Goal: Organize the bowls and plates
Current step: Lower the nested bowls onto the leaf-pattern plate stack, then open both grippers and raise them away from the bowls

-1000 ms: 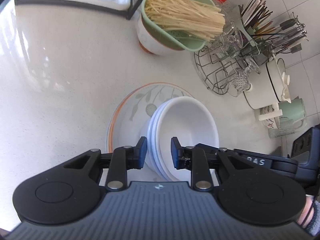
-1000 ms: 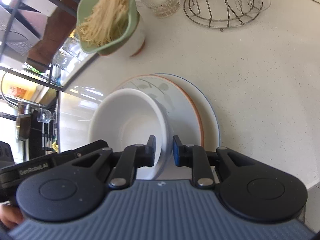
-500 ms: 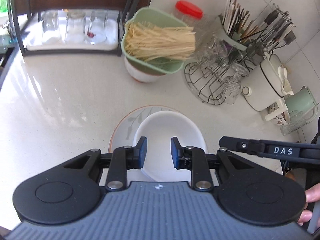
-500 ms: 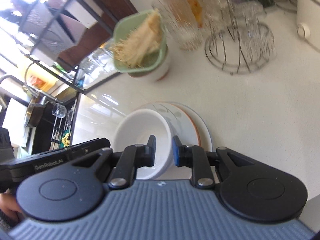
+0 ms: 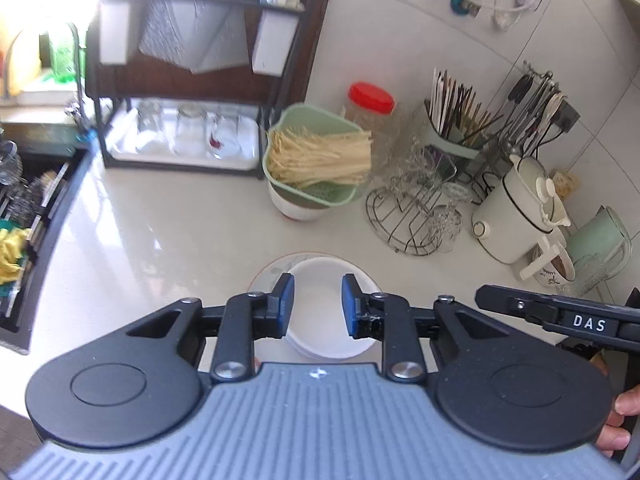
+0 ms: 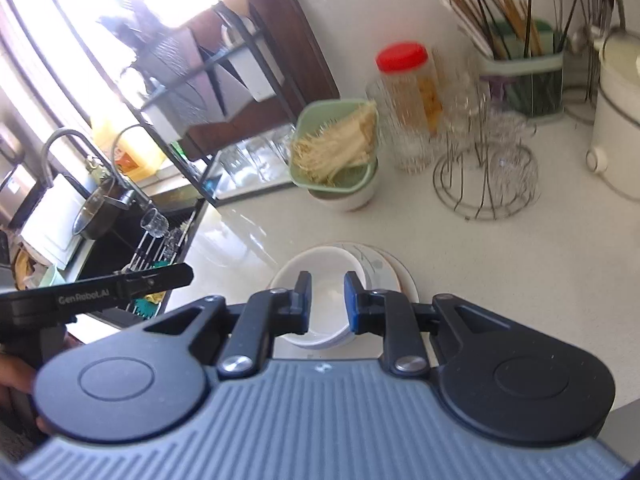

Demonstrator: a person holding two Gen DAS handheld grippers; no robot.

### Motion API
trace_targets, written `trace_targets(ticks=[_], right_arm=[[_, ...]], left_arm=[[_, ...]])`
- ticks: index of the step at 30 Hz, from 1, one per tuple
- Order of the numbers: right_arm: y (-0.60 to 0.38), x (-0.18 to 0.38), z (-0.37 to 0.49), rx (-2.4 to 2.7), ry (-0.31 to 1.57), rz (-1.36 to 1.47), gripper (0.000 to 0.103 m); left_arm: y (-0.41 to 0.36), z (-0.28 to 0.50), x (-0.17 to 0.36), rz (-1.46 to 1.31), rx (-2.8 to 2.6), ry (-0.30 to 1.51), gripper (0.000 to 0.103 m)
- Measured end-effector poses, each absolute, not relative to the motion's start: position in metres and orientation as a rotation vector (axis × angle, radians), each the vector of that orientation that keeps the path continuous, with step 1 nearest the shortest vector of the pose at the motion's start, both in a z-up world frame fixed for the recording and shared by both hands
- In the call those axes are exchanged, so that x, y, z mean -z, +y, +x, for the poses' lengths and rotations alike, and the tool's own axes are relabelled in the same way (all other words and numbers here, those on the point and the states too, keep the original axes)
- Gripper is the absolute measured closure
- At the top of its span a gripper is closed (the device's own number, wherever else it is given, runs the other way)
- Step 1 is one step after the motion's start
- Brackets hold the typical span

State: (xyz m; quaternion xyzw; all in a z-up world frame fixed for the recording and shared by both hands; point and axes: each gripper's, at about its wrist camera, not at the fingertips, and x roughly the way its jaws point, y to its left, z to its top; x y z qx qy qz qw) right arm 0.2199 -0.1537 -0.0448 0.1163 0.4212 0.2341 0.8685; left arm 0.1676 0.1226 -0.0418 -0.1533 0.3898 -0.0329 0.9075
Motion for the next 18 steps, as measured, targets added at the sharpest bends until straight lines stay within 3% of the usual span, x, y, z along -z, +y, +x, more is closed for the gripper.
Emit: trace_targets(ticks=[13,16,18], right_arm=[[-0.173,0.017,0.135,-0.559,0.781,0.254,0.081],[-0.173,0.014,0.120,-0.555,0.759,0.236,0.081],[-0.173,0.013,0.112,-0.552,0.747,0.236,0.081]], left_arm=[[0.090,0.049,0.014,-0.286,0.003,0.737,0.068],[0.091,0.031,0.012,-0.291,-0.007,0.741,0.064],[0.092,0.023,0.012,-0.289,-0.014,0.748,0.055]])
